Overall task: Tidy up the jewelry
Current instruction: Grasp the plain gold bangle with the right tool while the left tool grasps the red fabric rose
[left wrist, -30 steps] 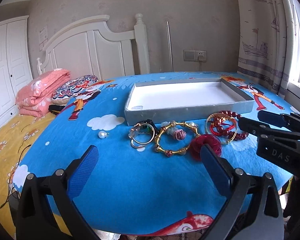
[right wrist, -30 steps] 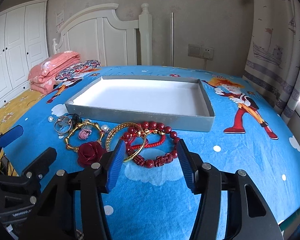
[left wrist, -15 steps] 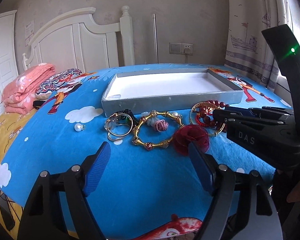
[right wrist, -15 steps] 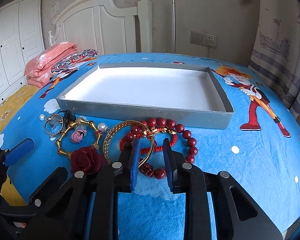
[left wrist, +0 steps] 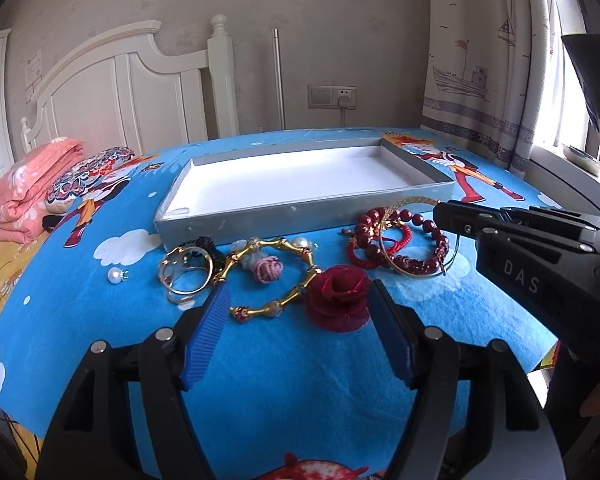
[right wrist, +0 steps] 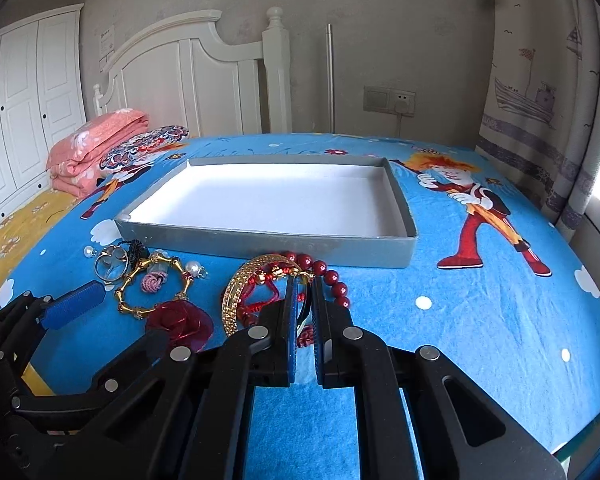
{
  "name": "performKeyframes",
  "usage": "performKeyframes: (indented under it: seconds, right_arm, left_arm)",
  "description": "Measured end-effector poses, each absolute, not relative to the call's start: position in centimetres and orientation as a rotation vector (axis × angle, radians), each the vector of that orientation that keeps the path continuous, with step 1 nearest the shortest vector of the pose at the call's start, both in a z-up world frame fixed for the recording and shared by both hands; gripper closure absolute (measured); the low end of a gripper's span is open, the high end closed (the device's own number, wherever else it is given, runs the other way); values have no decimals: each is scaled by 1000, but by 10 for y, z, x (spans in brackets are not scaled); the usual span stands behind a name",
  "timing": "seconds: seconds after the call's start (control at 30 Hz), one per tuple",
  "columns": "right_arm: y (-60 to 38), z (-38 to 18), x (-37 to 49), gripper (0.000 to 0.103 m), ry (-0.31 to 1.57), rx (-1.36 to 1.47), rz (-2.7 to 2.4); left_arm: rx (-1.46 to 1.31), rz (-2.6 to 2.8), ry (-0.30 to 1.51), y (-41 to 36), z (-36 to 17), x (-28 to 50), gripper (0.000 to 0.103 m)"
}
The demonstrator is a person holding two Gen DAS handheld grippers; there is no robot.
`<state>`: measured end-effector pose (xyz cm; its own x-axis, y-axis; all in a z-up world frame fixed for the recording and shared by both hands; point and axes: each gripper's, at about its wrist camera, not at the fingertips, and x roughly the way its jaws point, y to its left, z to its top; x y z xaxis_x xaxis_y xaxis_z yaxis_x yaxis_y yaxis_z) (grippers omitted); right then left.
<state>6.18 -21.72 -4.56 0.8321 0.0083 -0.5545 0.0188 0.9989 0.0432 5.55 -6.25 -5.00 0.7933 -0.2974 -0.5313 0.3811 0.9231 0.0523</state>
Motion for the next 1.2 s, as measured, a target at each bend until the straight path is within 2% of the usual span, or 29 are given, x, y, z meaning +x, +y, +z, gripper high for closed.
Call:
performKeyframes:
  seconds: [0.23,0.27,0.3,0.37,0.77,1.2]
  right_arm:
    - [-240,-47,47,94,582,79,-30]
    - [-243,-48,44,94,582,84,-34]
    - [-248,-48,42,95,584,93,-34]
    - [-253,-49,37,95,583,106,-35]
    - [-248,-40,26,96,547,120,11]
    - [-218,-18,30,96,500,39,48]
  left_arm:
    - [216,-422,581,-99,-56,63,35]
    - [225,-425,586,-103,-58,64,40]
    - [229,-428,597,-106,-61,65,54]
    - [213,-452,609,-107,-63,65,62]
    - [153,-387,586,-73,-49,53,63]
    - [177,-332,552,-73,-32,58,63]
